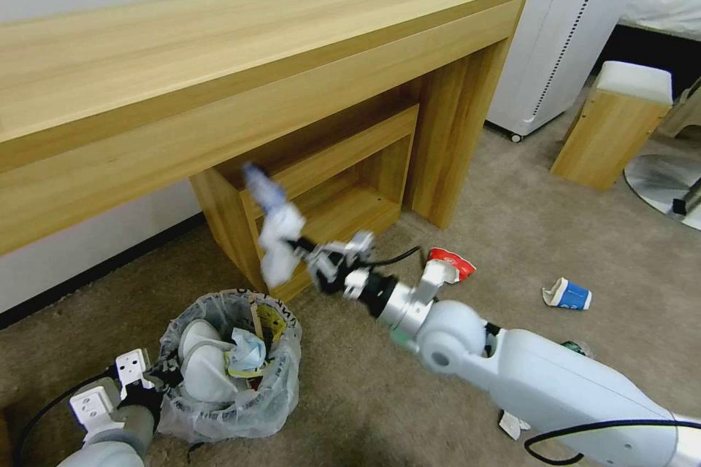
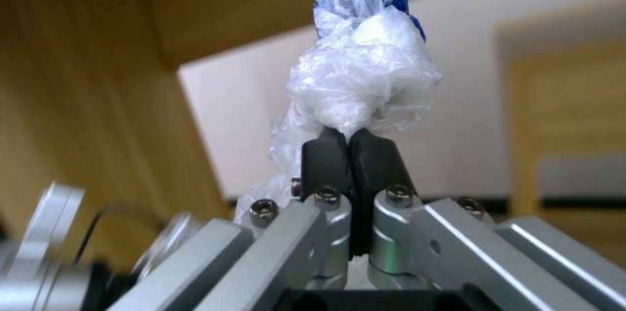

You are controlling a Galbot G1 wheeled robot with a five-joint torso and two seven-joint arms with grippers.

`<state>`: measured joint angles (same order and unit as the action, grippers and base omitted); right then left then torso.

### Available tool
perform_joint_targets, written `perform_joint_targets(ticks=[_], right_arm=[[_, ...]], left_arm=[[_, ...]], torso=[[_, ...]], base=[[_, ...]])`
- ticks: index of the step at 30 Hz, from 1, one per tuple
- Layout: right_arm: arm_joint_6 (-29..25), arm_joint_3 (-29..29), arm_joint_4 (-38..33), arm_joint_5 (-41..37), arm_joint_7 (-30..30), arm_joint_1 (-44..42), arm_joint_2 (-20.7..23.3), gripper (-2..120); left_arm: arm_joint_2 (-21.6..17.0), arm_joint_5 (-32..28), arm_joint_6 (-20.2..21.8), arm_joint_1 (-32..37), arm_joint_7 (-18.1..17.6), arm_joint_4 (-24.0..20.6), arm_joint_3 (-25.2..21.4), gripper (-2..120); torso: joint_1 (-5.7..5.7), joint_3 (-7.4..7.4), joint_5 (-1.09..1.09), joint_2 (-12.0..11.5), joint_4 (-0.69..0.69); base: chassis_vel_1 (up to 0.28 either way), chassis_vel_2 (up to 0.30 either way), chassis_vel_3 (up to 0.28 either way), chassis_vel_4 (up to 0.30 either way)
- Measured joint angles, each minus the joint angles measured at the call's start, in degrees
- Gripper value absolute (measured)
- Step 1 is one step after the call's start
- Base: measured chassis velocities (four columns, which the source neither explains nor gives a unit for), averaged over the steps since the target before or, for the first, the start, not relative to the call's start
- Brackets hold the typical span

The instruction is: Pick up the trash bin and place the garbage on the floor into it.

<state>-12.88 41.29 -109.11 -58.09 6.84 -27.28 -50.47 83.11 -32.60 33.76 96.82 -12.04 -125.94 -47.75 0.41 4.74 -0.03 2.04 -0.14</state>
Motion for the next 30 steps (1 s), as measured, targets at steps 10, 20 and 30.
perform_joint_targets(ticks=[10, 20, 30], right_arm=[[1.7, 10.4, 3.1, 1.7, -2.3, 4.2, -2.4, 0], [2.6, 17.9, 7.5, 2.9, -3.6, 9.6, -4.0, 0], [2.9, 21.4, 11.1, 3.0, -4.1, 12.2, -6.0, 0]], left_arm=[[0.3, -0.1, 0.0, 0.4, 0.0, -1.1, -0.3, 1], [0.7, 0.0, 0.0, 0.8, 0.1, -1.7, -0.3, 1], [1.1, 0.2, -0.1, 0.8, 0.2, -2.0, -0.2, 1]], torso=[[0.0, 0.0, 0.0, 0.0, 0.0], [0.0, 0.0, 0.0, 0.0, 0.0], [0.0, 0.0, 0.0, 0.0, -0.01]], base=[[0.0, 0.0, 0.0, 0.0], [0.0, 0.0, 0.0, 0.0], [0.0, 0.0, 0.0, 0.0]])
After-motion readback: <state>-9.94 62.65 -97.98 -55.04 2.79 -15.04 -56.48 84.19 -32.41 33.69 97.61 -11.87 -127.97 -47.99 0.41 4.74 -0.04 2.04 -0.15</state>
